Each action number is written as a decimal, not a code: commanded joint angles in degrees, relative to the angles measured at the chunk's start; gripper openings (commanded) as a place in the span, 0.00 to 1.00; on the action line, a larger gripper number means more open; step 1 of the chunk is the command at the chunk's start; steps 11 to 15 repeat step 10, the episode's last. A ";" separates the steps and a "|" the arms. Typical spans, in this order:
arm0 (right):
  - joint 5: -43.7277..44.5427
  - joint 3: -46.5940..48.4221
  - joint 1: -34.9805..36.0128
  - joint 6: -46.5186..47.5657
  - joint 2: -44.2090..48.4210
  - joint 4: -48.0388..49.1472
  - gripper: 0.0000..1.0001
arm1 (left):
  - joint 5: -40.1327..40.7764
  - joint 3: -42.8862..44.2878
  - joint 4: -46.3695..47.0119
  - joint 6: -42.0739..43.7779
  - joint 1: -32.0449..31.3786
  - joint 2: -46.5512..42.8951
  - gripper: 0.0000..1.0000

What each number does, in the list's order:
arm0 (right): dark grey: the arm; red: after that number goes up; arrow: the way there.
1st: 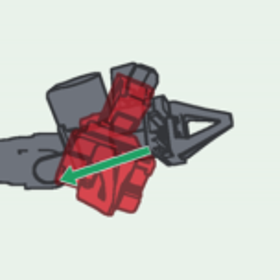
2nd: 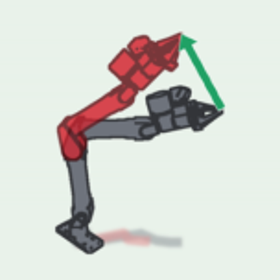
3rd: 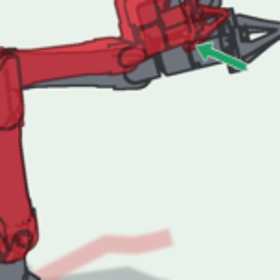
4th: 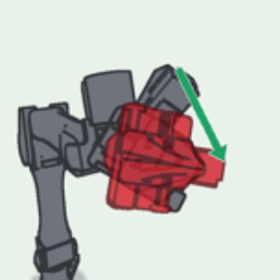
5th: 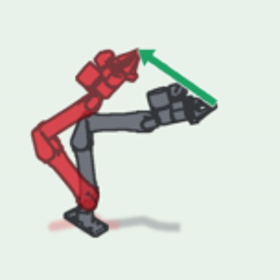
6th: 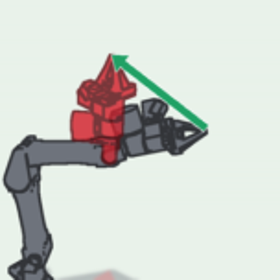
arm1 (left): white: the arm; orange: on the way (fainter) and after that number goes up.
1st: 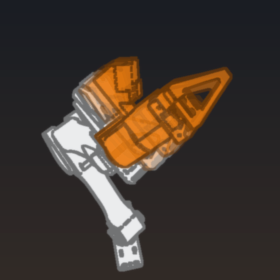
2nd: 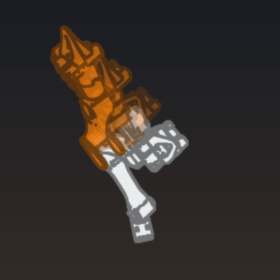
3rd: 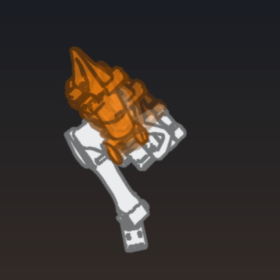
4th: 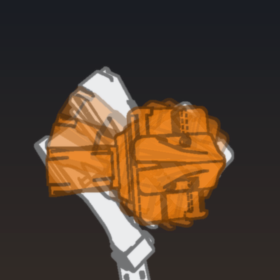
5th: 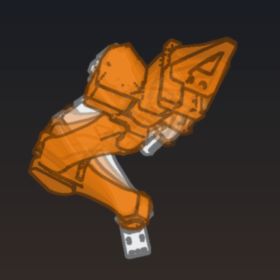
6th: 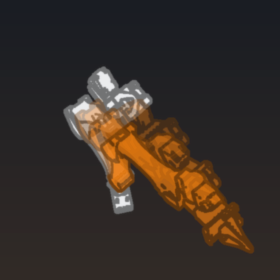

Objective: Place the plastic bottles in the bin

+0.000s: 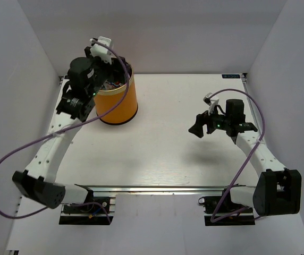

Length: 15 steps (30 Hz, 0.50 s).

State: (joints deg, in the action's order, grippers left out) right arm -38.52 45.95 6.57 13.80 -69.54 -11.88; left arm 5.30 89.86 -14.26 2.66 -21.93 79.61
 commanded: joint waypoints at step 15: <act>8.64 10.12 0.29 -6.24 -1.30 -4.91 0.90 | -35.89 -29.39 1.17 -8.28 -3.90 -15.62 1.00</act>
